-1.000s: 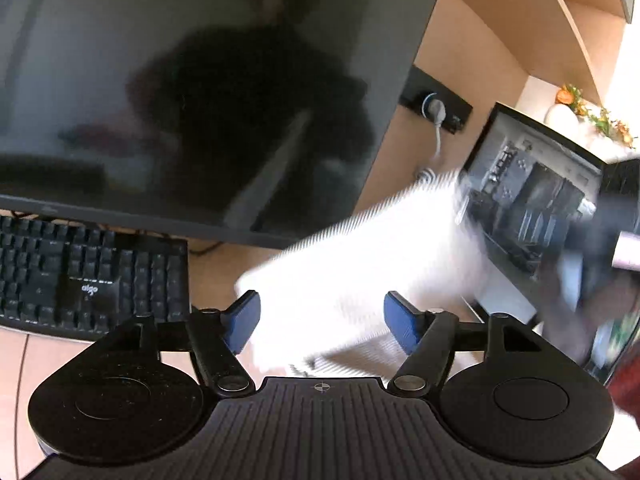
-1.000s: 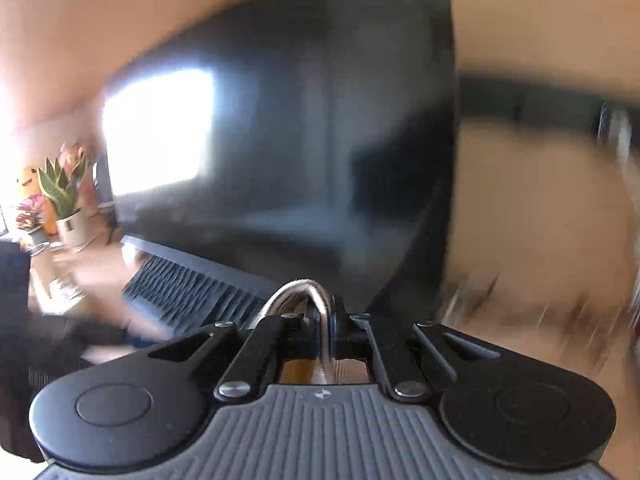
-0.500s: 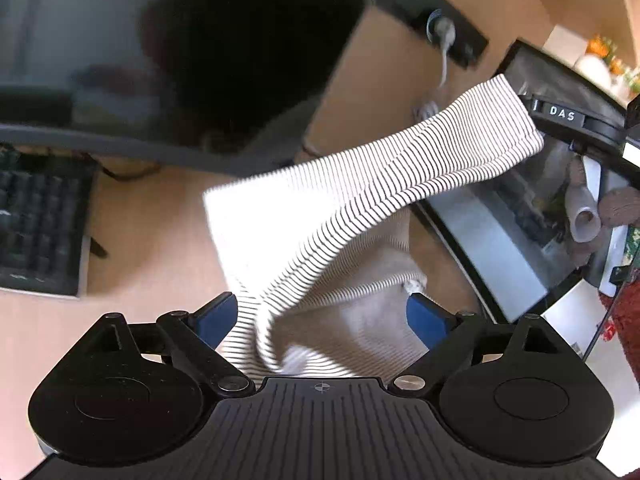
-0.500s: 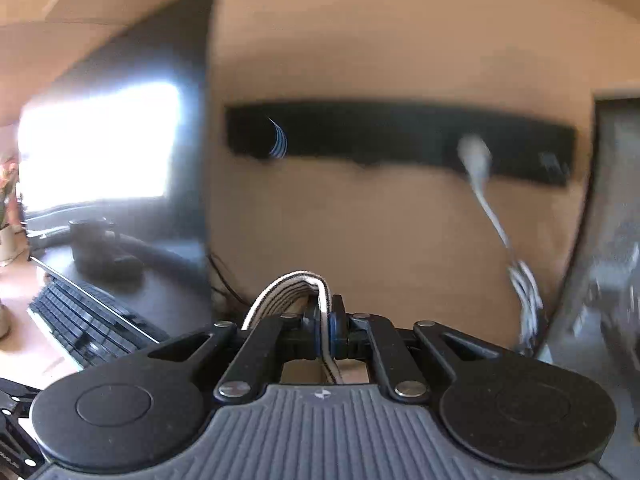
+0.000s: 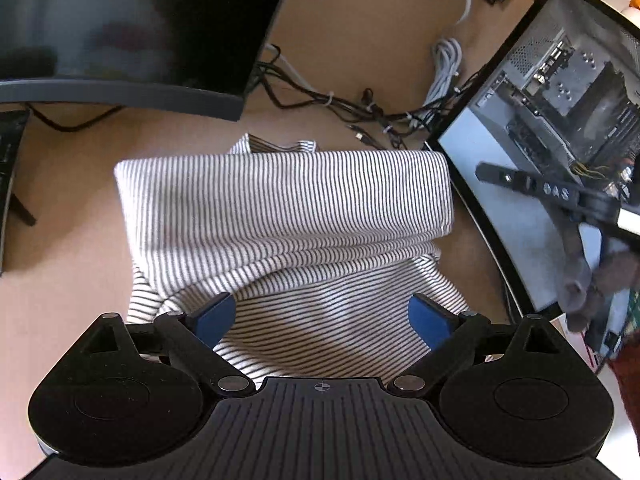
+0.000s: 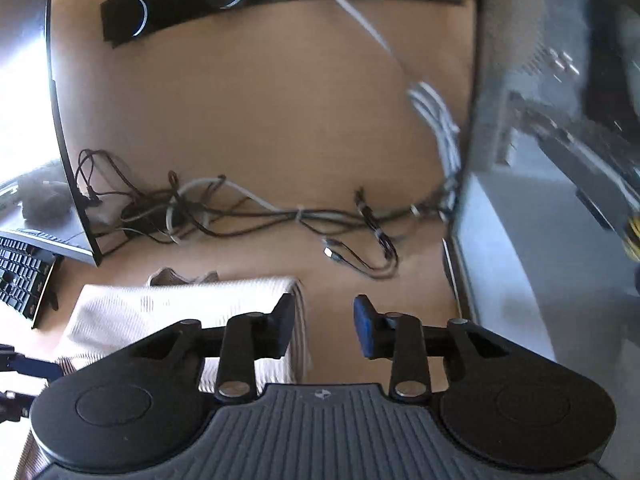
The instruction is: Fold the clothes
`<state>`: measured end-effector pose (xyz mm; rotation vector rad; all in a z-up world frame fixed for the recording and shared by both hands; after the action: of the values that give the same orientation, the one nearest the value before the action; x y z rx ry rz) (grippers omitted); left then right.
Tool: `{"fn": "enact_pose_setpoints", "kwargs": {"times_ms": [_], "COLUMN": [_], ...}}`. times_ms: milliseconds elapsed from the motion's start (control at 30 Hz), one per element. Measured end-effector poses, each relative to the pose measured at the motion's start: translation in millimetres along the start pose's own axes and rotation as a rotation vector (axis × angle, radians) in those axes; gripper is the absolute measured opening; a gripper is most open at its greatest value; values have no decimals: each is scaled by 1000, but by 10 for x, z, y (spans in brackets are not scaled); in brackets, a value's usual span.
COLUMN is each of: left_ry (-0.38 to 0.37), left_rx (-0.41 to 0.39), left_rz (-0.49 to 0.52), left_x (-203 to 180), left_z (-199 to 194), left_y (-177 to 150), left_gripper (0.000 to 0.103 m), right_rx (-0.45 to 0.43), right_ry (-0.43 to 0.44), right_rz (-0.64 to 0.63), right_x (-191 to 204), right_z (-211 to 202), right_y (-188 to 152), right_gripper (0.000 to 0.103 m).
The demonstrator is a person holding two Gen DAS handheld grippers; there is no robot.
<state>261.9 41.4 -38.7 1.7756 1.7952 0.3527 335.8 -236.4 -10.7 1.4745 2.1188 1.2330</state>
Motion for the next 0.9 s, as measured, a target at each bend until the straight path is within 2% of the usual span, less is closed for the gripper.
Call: {"fn": "enact_pose_setpoints", "kwargs": {"times_ms": [133, 200, 333, 500, 633, 667, 700, 733, 767, 833, 900], "left_ry": [9, 18, 36, 57, 71, 74, 76, 76, 75, 70, 63], "left_rx": [-8, -13, -22, -38, -34, -32, -31, -32, -36, -50, -66], "left_rz": [-2, -8, -29, -68, -105, -114, -120, -121, -120, -107, -90], "left_x": [10, 41, 134, 348, 473, 501, 515, 510, 504, 471, 431], "left_z": [-15, -34, -95, -241, -268, -271, -267, -260, -263, -268, -273], "left_y": [36, 44, 32, -21, -55, -64, -66, -63, -60, -34, 0], "left_gripper": [99, 99, 100, 103, 103, 103, 103, 103, 103, 103, 103], "right_rx": [-27, -41, -28, -4, 25, 37, 50, 44, 14, -41, -39], "right_ry": [4, 28, 80, 90, 128, 132, 135, 148, 172, 213, 196], "right_rz": [30, 55, 120, 211, 231, 218, 204, 187, 166, 122, 118], "right_x": [-43, -61, -86, -122, -30, 22, 73, 136, 216, 364, 382], "right_z": [-118, -155, -24, 196, 385, 439, 492, 503, 451, 345, 302], "right_y": [-61, -75, -128, -247, -302, -310, -318, -301, -248, -136, -80], "right_gripper": [48, 59, 59, 59, 59, 51, 24, 12, 4, 4, 4]}}
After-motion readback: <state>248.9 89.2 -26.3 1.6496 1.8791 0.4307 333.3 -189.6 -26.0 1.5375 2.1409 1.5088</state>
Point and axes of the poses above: each gripper's, at about its wrist camera, not at the fingertips, and z roughly the way its jaws point, x to its left, y to its top, the point moved 2 cm from there along z, roughly the way its jaws point, and after that the axes turned 15 degrees about y, right-handed, at the moved point
